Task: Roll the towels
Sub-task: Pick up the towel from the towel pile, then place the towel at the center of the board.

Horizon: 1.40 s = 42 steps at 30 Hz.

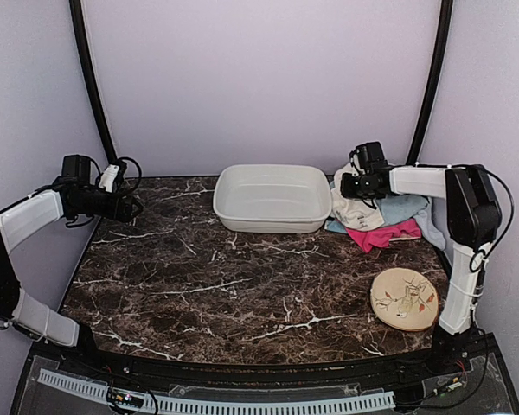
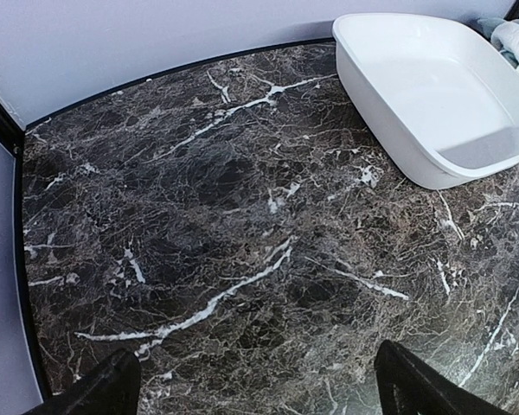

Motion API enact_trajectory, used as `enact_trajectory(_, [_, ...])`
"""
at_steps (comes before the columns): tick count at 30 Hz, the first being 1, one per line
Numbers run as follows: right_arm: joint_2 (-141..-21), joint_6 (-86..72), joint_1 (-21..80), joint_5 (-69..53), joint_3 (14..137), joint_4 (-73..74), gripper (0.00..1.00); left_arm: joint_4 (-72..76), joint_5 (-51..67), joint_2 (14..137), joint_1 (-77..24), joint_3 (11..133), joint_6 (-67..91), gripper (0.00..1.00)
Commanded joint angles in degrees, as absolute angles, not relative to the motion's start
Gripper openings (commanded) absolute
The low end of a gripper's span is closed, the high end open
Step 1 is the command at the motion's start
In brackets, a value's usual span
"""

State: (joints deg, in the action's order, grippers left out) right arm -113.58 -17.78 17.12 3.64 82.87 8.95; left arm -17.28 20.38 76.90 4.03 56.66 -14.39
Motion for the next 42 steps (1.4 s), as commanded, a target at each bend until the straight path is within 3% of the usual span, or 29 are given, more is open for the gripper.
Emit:
enact_trajectory(1, [-112.7,-18.1,18.6,5.1,85.0,9.0,0.21,-19.3,22.0,74.8,4.5,56.8,-14.8,0.96])
enact_trajectory(9, [-107.3,-17.5,18.9,5.9,89.0,11.5,0.00,-21.7,21.8,73.2,4.5,56.0,-17.0,0.96])
enact_trajectory(16, [-103.8,-16.3,20.7,4.8,94.3,15.7,0.00,-22.7,23.0,70.8,4.5,55.4,-17.3,0.96])
enact_trajectory(26, [-101.0,-11.7,35.1,7.5,106.8,21.8,0.00,-29.6,26.8,74.0,4.6,60.6,-16.3,0.98])
enact_trajectory(36, [-111.6,-8.7,52.5,6.6,125.8,29.0,0.00,-30.1,28.6,71.1,4.6,61.2,-14.9,0.97])
enact_trajectory(42, [-113.7,-11.7,57.3,0.0,126.1,25.5,0.00,-30.4,27.8,69.7,4.6,60.8,-15.3,0.98])
